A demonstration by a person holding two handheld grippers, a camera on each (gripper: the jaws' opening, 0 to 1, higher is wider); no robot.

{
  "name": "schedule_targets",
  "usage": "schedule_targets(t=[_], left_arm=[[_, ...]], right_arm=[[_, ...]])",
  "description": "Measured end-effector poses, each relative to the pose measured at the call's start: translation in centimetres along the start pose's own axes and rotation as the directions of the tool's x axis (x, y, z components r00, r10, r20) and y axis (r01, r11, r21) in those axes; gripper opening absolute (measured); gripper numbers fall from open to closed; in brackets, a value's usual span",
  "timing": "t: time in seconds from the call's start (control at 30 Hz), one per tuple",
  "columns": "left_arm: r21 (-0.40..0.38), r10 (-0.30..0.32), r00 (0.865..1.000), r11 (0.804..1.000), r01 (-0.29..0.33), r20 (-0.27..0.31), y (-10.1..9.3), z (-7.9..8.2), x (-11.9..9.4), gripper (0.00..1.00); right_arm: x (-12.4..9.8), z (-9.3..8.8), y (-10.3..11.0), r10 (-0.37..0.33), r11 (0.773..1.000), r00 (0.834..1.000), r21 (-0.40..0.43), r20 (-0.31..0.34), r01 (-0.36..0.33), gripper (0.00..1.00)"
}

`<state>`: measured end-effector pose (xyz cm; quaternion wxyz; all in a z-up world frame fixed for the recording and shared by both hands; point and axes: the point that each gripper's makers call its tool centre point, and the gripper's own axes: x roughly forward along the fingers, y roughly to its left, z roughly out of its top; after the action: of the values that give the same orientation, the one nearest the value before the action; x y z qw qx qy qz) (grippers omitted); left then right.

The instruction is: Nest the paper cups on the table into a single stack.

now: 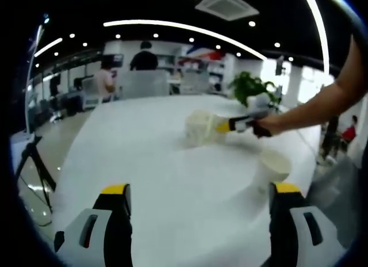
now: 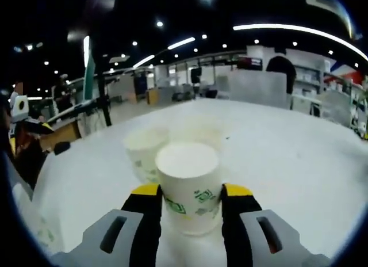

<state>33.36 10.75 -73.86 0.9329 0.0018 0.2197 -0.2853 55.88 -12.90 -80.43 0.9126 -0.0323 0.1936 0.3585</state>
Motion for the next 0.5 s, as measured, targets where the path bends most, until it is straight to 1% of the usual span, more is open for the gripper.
schedule_targets(t=[0.07,0.17,0.3,0.37,0.43,0.5], left_arm=[[0.001,-0.003,1.000,1.000,0.003,0.003,0.0,0.1,0.1,0.98],[0.002,-0.004,1.000,1.000,0.004,0.007,-0.1,0.3,0.1,0.98],[0.003,-0.008,1.000,1.000,0.008,0.013,-0.4,0.4,0.1,0.98],[0.012,-0.001,1.000,1.000,0.000,0.014,-0.3,0.4,0.1,0.98],[0.025,0.024,1.000,0.999,-0.024,-0.004,0.1,0.1,0.1,0.98],[0.013,0.028,1.000,1.000,-0.028,-0.010,0.3,0.0,0.1,0.98]], right_arm=[[-0.3,0.3,0.0,-0.005,1.000,1.000,-0.004,0.007,0.005,0.38],[-0.5,0.5,-0.1,-0.009,1.000,1.000,0.011,-0.010,0.010,0.37],[-1.1,1.1,-0.1,-0.010,1.000,1.000,0.009,-0.011,0.010,0.37],[-1.4,1.7,0.0,-0.014,1.000,1.000,0.003,-0.005,0.014,0.37],[-1.6,2.1,-0.2,-0.013,1.000,1.000,0.001,-0.005,0.013,0.37],[-1.9,2.7,-0.2,-0.014,1.000,1.000,-0.002,-0.004,0.014,0.38]])
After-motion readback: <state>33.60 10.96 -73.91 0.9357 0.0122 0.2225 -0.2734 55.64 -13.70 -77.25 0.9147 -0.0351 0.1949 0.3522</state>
